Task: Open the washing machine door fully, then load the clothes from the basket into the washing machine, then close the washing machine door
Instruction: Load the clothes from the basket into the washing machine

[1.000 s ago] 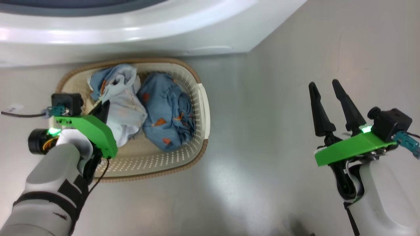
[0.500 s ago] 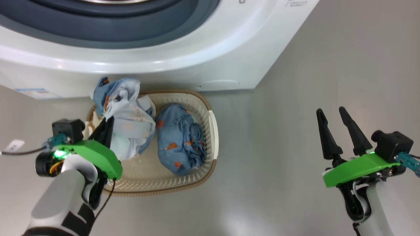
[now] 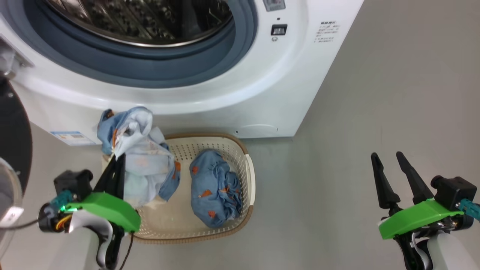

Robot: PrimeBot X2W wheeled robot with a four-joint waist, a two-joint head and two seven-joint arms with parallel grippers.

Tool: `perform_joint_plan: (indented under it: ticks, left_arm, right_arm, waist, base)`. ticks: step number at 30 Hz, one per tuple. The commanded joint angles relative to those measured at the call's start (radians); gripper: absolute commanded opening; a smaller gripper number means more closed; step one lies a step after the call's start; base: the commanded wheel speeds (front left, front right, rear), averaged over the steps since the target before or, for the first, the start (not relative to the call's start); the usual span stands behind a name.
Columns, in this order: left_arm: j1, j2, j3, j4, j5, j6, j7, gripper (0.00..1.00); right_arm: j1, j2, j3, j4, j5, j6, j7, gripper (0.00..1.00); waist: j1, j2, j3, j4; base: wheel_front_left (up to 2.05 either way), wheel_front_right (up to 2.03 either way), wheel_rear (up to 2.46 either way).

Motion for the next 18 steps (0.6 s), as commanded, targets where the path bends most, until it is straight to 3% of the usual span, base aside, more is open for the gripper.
perform_joint_plan:
  ticks: [1, 18]
  left_arm:
    - [0.018, 0.025, 0.049, -0.042, 0.020, -0.002, -0.011, 0.00]
    - [0.266, -0.015, 0.185, -0.319, 0.161, -0.010, -0.011, 0.00]
  right_arm:
    - [0.024, -0.010, 0.016, -0.018, 0.001, 0.003, -0.007, 1.00]
    - [0.135, -0.013, -0.022, -0.007, -0.011, 0.003, -0.007, 1.00]
  waist:
    - [0.0000, -0.0001, -0.031, 0.003]
    - [0.0000, -0.0001, -0.164, 0.002]
  base:
    - [0.00, 0.00, 0.00]
    - [0.00, 0.00, 0.00]
